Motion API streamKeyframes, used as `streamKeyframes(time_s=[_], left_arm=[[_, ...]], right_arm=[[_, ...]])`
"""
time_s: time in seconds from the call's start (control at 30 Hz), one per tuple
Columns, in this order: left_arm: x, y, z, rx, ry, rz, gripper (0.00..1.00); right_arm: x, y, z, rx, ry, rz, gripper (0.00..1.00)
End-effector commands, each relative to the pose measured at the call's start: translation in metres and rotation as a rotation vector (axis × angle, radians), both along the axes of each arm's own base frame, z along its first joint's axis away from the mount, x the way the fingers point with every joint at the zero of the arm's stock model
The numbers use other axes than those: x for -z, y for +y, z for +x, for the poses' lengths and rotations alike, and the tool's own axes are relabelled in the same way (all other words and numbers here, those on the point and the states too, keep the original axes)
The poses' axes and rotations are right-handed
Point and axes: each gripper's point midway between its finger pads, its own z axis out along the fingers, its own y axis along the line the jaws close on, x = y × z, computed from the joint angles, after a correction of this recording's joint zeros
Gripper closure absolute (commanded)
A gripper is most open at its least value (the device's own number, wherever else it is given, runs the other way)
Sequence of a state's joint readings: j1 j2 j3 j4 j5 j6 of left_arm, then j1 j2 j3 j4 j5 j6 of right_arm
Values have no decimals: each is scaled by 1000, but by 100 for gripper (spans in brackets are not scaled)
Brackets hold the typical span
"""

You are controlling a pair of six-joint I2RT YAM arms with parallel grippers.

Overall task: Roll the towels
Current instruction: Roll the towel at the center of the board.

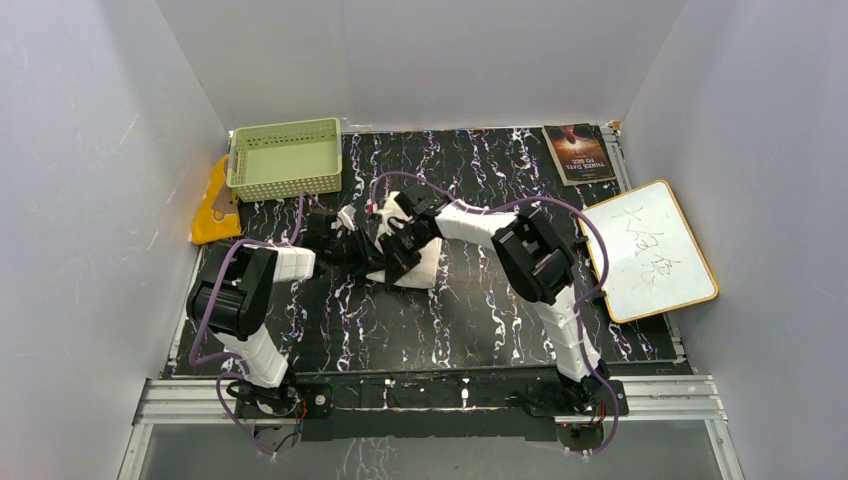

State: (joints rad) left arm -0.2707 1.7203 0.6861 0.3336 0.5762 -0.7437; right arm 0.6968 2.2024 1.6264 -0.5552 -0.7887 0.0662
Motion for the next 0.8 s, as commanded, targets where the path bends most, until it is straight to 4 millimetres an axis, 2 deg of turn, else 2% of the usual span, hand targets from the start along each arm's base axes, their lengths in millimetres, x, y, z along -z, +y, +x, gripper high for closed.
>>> streamKeyframes(time_s=[0.0,0.27,0.5,0.63,0.77], left_arm=[[48,26,-31,-15,131,168,78],[50,30,-29,13,116,208,79],[56,32,-30,28,125,230,79],[58,33,-30,31,133,237,80],[59,33,-30,34,133,240,80]], right_arm=[[9,-11,6,-9,6,-16,100],[22,-43,6,12,57,-19,100],[32,-77,-4,46,141,9,100],[32,-90,-12,83,219,81,100],[39,-95,-19,96,246,79,100]])
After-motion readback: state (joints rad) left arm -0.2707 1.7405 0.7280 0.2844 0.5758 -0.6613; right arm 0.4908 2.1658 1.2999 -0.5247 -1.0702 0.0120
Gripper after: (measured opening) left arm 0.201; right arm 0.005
